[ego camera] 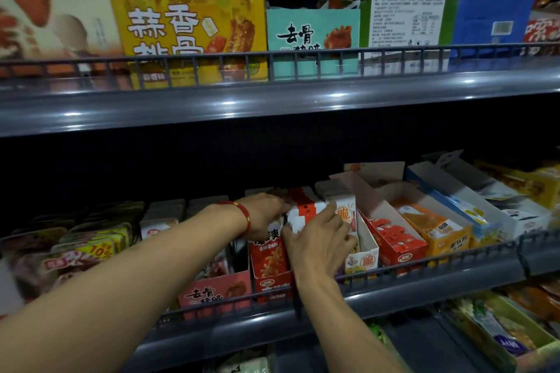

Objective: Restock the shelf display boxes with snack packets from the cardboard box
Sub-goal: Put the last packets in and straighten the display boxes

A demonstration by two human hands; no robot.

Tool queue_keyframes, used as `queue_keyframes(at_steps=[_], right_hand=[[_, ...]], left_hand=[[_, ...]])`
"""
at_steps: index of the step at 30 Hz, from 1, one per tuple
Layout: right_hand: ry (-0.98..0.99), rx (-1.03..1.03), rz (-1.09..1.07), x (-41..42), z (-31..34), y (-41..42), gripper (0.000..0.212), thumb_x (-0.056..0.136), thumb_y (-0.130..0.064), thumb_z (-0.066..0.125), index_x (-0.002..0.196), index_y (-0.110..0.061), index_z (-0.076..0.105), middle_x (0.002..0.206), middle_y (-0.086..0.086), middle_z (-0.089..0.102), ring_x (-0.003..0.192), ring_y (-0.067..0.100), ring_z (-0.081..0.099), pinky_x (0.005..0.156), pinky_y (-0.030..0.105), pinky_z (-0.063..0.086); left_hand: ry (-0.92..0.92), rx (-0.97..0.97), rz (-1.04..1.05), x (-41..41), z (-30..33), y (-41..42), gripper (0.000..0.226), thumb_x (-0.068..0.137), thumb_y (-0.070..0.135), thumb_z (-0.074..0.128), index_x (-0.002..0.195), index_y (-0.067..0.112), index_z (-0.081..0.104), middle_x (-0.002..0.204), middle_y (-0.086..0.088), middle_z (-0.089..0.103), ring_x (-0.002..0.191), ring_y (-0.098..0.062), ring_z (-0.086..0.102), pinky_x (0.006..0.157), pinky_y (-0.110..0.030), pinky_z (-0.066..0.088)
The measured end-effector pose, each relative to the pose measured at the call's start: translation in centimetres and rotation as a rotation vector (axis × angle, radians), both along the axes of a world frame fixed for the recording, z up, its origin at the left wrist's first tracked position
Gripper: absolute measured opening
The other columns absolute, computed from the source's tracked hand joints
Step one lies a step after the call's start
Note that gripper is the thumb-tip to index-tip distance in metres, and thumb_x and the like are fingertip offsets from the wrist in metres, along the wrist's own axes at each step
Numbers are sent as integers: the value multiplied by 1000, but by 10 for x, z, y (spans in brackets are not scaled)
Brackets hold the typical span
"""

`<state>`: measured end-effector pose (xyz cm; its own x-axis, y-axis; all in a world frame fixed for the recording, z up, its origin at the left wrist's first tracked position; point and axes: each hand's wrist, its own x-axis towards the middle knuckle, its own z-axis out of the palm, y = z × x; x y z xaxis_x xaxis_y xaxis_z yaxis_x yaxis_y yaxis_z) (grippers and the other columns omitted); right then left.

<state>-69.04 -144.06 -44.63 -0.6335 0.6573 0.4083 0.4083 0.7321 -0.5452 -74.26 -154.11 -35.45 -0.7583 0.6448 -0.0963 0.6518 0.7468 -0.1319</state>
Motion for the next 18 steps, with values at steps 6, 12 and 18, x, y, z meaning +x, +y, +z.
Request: queue_keyframes(at_steps=[6, 12, 18], right_hand=[[166, -82, 34, -2, -5, -4, 111, 76, -64, 76, 154, -5, 24, 143, 17, 54, 129, 33, 48, 107, 46, 36], [307, -104, 123, -6, -6, -2, 101, 80, -55, 78, 153, -6, 28, 142, 17, 47, 128, 30, 43, 105, 41, 43], [183, -70, 133, -4, -11, 3, 92, 85, -61, 67, 151, -12, 27, 148, 14, 39, 136, 30, 35, 113, 45, 30]], left_hand=[[-6, 17, 12, -7, -6, -2, 65, 82, 11, 72, 142, 28, 52, 142, -1, 56, 126, -23, 57, 101, -39, 54], [3, 120, 9, -12, -11, -2, 58, 85, 13, 72, 140, 23, 54, 133, -2, 61, 124, -23, 58, 99, -36, 53], [33, 75, -28, -15, -23, -9, 106, 61, 58, 84, 152, 36, 33, 147, 4, 47, 131, -21, 53, 104, -35, 50]])
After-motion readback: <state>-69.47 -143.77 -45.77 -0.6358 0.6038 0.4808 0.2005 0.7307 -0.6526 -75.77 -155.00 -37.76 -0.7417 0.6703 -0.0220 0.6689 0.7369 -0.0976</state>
